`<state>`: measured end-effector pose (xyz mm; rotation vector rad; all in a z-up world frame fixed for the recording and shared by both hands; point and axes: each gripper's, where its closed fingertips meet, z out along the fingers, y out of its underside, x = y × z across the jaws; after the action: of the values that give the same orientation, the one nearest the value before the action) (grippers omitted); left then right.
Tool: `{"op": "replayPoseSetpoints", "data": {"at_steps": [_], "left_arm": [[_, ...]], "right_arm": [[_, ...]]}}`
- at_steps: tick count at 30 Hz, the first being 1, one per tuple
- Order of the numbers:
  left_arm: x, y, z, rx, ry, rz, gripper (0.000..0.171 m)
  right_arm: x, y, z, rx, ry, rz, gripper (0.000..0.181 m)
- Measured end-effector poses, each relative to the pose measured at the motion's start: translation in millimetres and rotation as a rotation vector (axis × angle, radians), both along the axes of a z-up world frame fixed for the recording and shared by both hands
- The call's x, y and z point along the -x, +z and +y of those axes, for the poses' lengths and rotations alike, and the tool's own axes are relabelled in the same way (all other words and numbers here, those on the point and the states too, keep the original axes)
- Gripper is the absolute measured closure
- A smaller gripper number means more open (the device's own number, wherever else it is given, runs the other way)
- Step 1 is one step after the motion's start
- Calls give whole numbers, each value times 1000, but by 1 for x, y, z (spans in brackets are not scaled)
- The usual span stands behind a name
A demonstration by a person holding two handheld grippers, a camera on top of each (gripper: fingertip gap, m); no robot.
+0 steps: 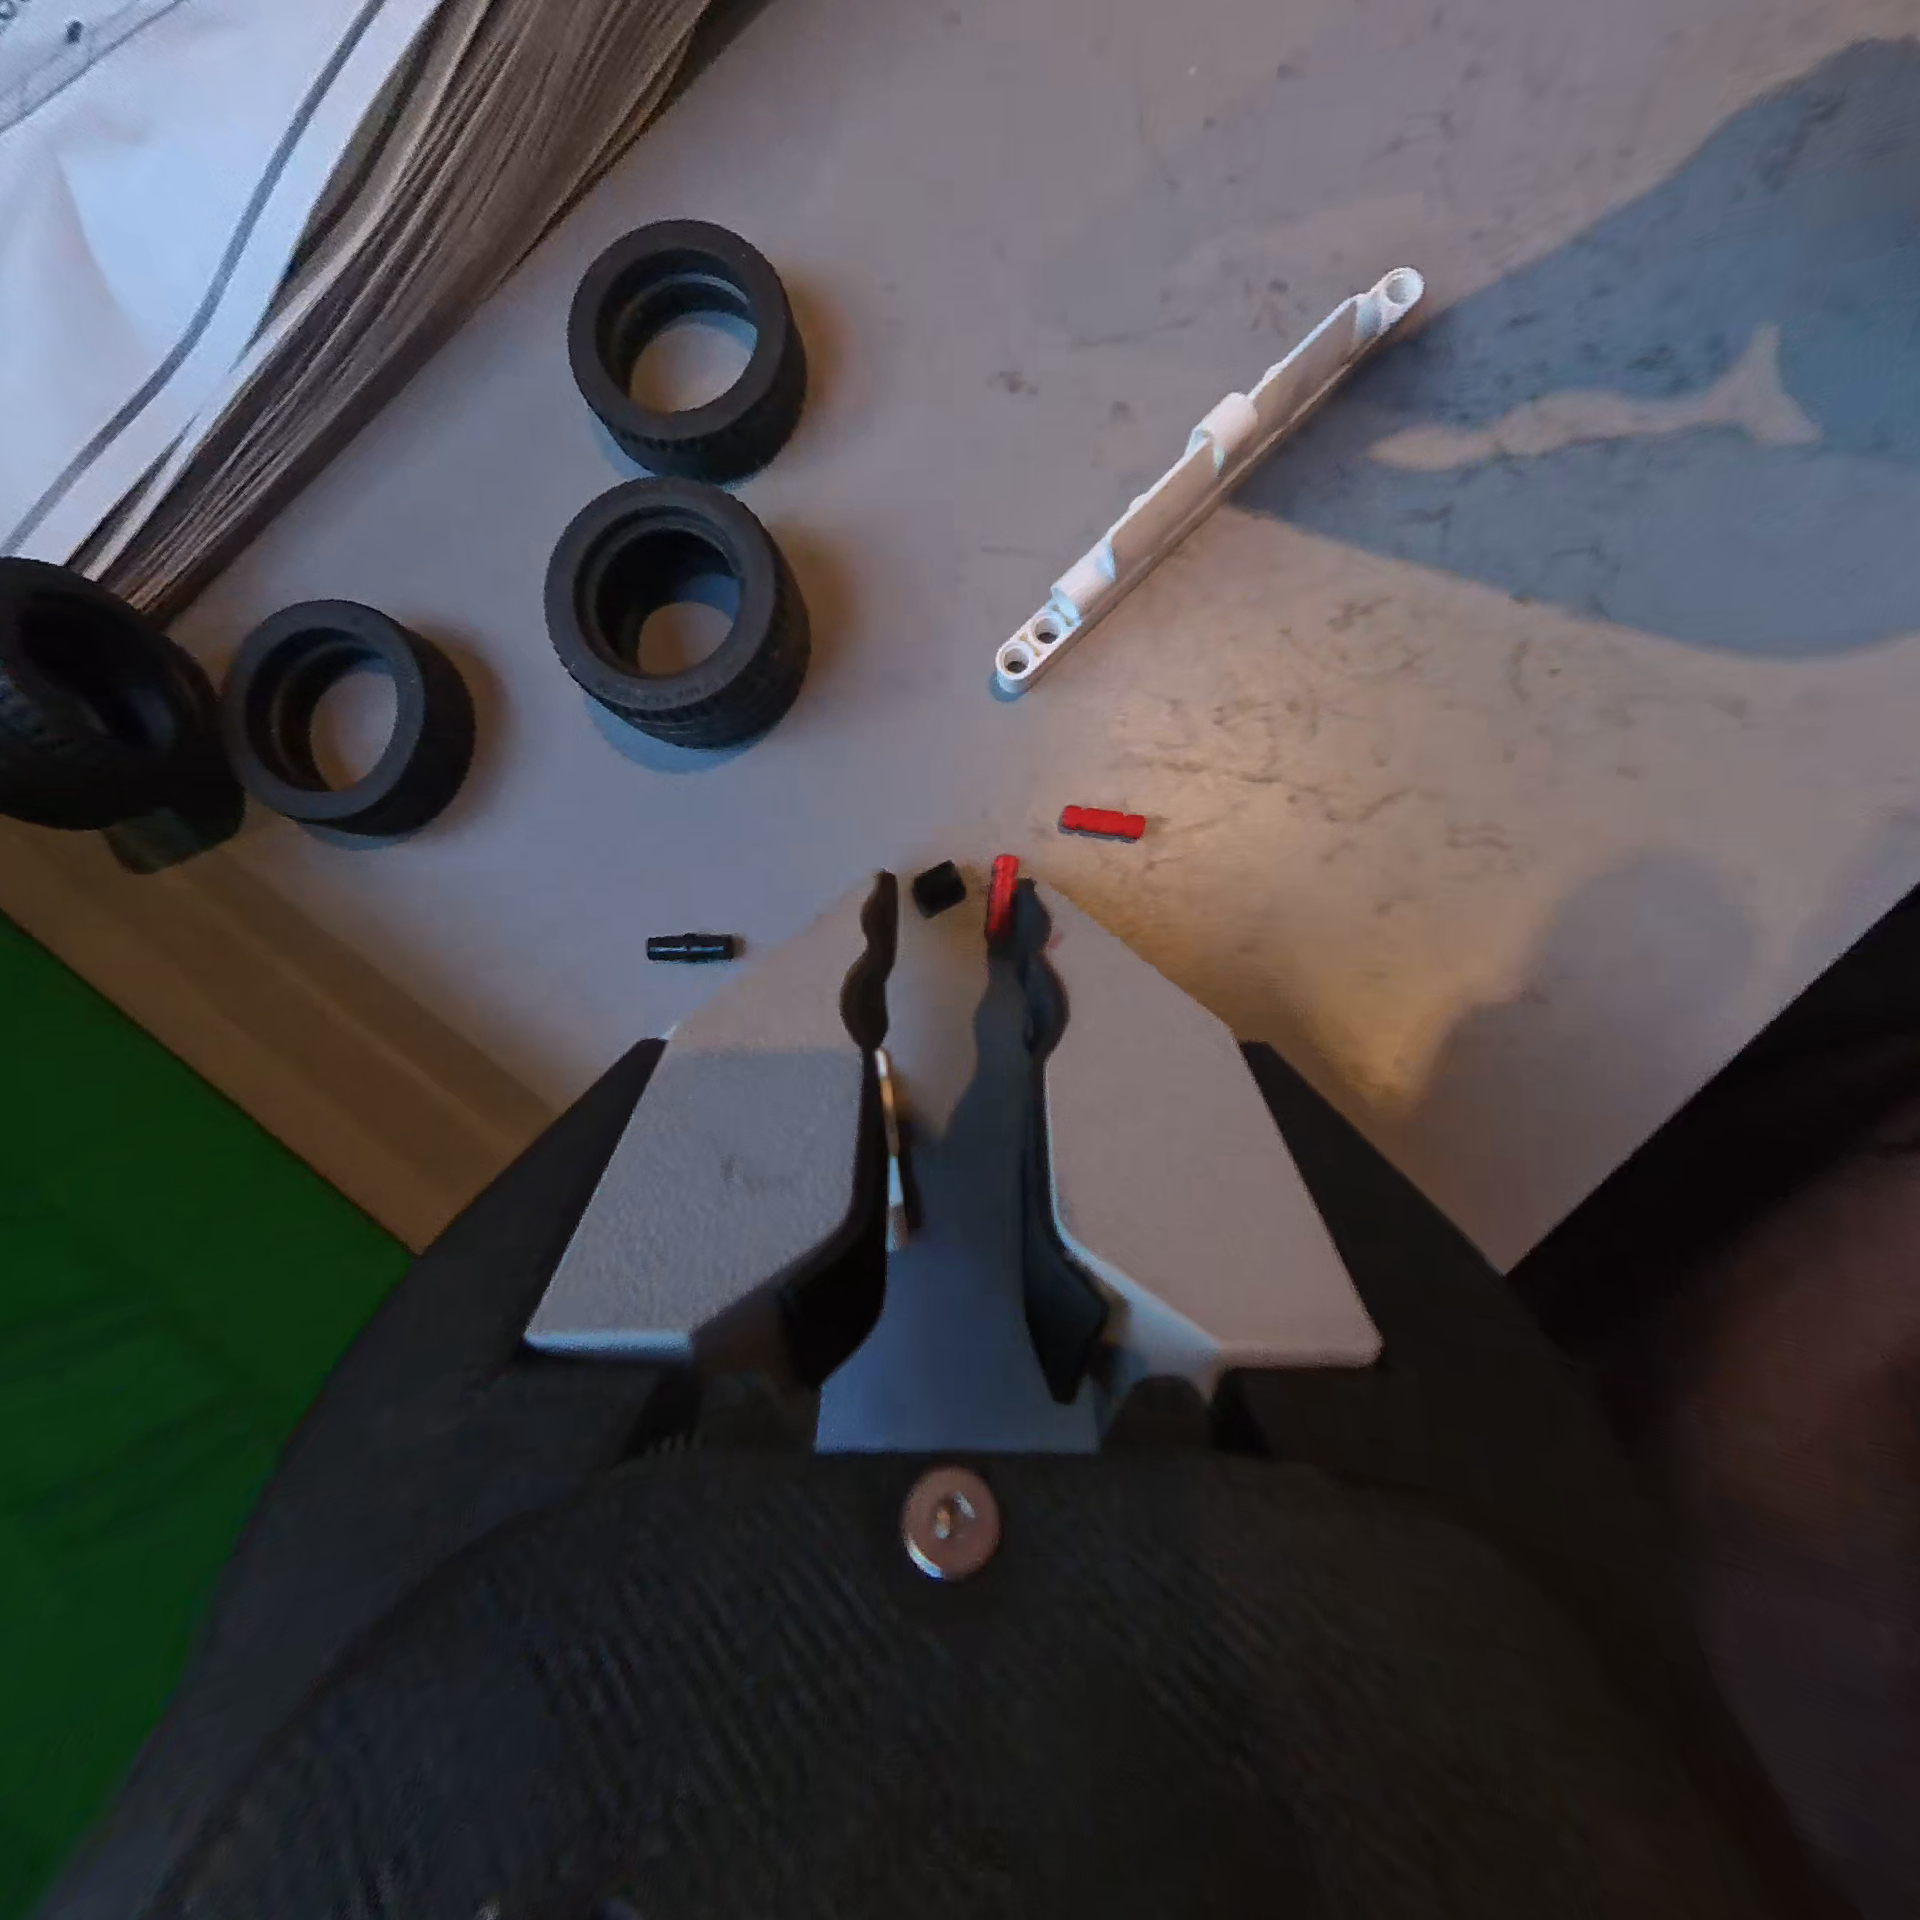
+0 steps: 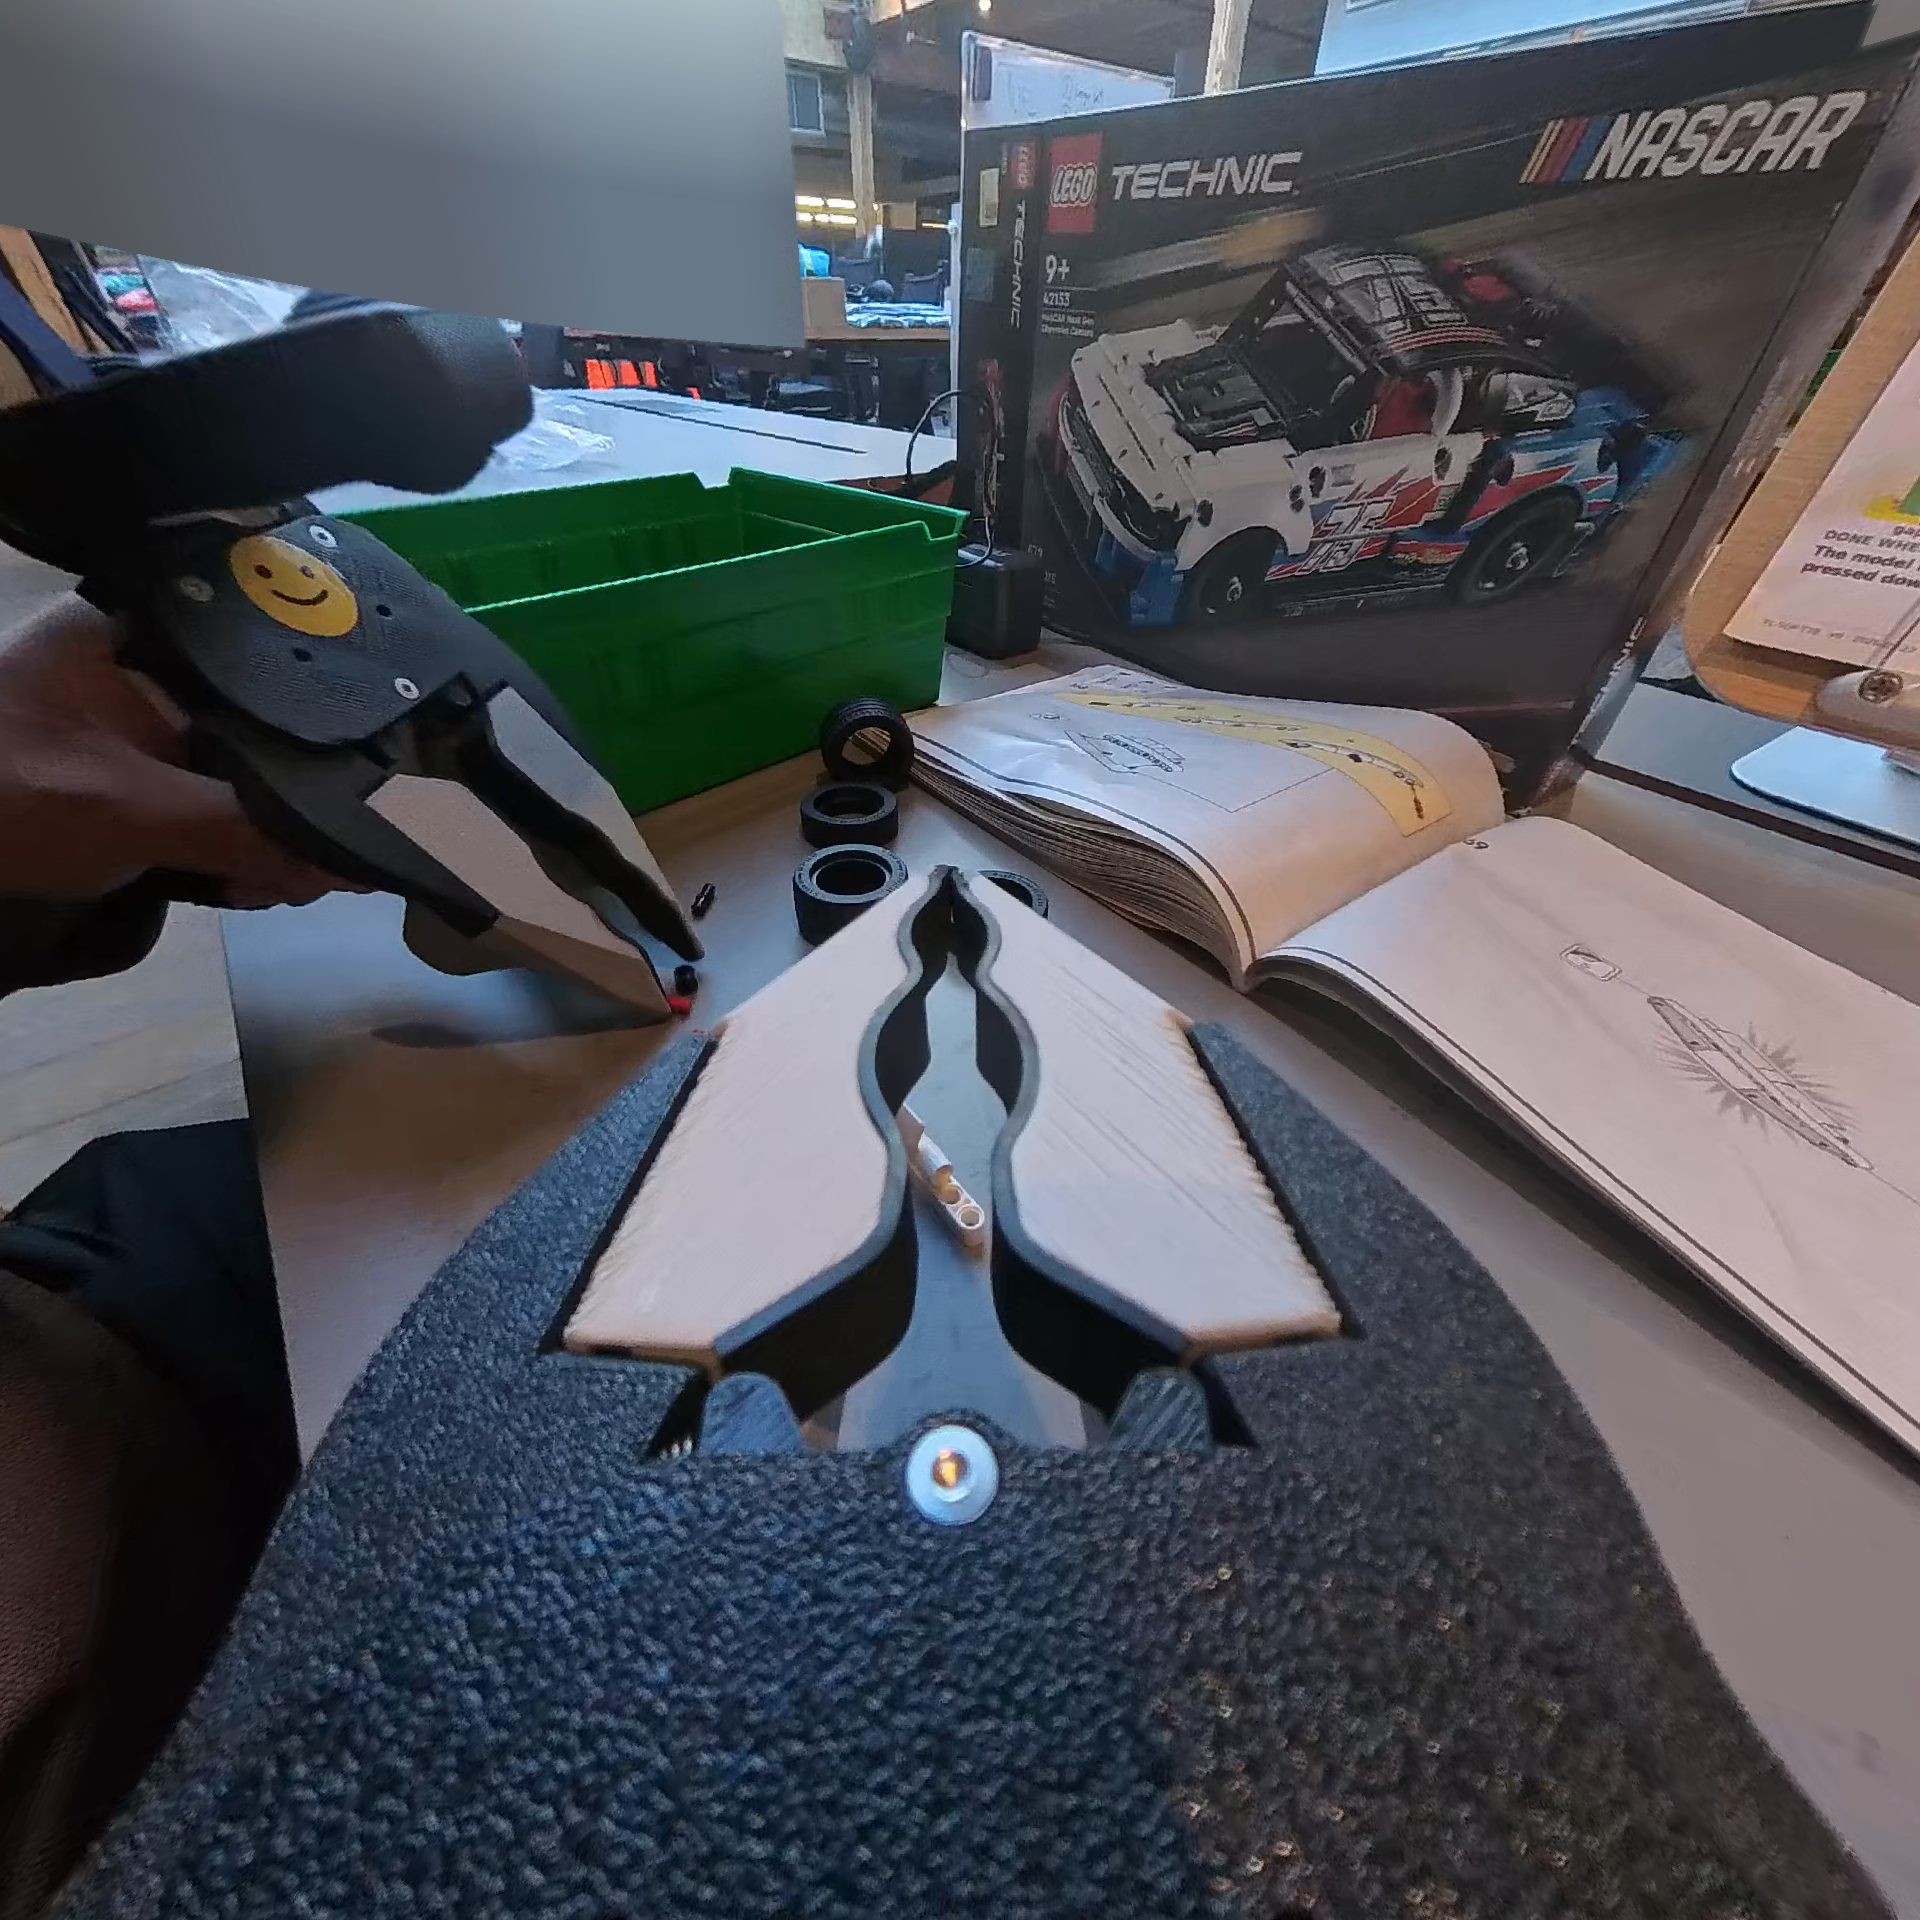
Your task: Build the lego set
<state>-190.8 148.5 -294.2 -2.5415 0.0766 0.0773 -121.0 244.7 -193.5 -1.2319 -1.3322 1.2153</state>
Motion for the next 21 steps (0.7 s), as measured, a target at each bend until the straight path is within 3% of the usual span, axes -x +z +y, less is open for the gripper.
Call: {"op": "replayPoseSetpoints", "data": {"at_steps": [8,14,21], "left_arm": [[3,32,-8,-162,-4,-56,140],[3,34,-22,-189,-25,-18,140],[4,72,-51,-348,-49,51,151]], "right_arm": [[0,0,1,-14,-16,4,181],[1,-1,2,-19,-21,-2,181],[0,0,4,-30,-38,5,181]]}}
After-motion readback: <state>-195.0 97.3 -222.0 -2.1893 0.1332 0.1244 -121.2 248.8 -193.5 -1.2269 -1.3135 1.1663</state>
